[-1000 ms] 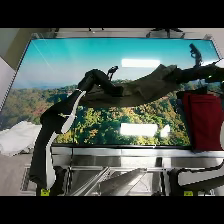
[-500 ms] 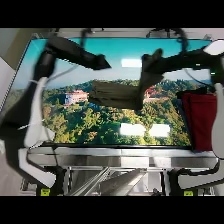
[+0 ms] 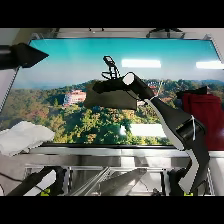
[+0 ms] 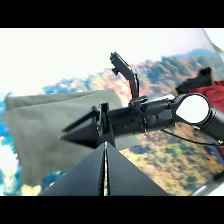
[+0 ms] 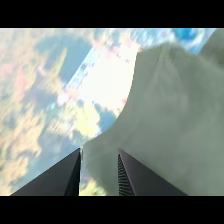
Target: Fold the shirts.
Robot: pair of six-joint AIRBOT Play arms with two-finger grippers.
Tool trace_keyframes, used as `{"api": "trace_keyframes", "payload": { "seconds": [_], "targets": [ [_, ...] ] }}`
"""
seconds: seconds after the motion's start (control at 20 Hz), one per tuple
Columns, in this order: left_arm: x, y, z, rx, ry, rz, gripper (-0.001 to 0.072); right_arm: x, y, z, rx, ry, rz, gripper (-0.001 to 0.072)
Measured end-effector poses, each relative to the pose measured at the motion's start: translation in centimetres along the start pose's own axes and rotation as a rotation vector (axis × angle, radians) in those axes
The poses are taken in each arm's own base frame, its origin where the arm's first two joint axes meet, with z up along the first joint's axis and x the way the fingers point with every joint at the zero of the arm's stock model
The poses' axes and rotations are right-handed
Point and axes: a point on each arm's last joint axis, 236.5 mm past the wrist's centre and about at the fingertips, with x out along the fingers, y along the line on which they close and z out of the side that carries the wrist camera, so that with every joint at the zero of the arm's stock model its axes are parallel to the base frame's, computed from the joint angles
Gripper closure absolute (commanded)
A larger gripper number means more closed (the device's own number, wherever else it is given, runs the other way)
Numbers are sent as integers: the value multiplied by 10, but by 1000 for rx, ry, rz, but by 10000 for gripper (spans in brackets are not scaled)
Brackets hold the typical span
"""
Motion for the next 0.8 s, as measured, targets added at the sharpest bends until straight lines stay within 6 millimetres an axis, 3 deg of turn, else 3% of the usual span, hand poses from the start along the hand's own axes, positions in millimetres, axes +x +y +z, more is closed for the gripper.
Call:
{"api": "trace_keyframes", "payload": {
  "seconds": [0.1, 0.25, 0.3, 0.4, 0.5, 0.6, 0.7, 0.8],
  "targets": [
    [-11, 6, -13, -16, -11, 30, 688, -16, -11, 7, -16, 5, -25, 508],
    [-15, 14, -32, -51, -7, 54, 688, -68, -43, 14, 9, 58, -95, 506],
    [-14, 16, -39, -63, -2, 57, 688, -87, -58, 14, 27, 84, -130, 463],
    [-12, 16, -50, -77, 16, 53, 688, -127, -95, 8, 85, 137, -218, 64],
    [-7, 13, -59, -81, 36, 40, 688, -161, -133, -11, 194, 203, -301, 47],
    [-2, 8, -67, -78, 57, 22, 688, -182, -162, -33, 312, 249, -355, 47],
    [4, 5, -73, -79, 72, 7, 688, -186, -183, -56, 413, 294, -371, 47],
    [11, 3, -80, -81, 89, -7, 688, -177, -197, -76, 492, 330, -359, 47]
  ]
}}
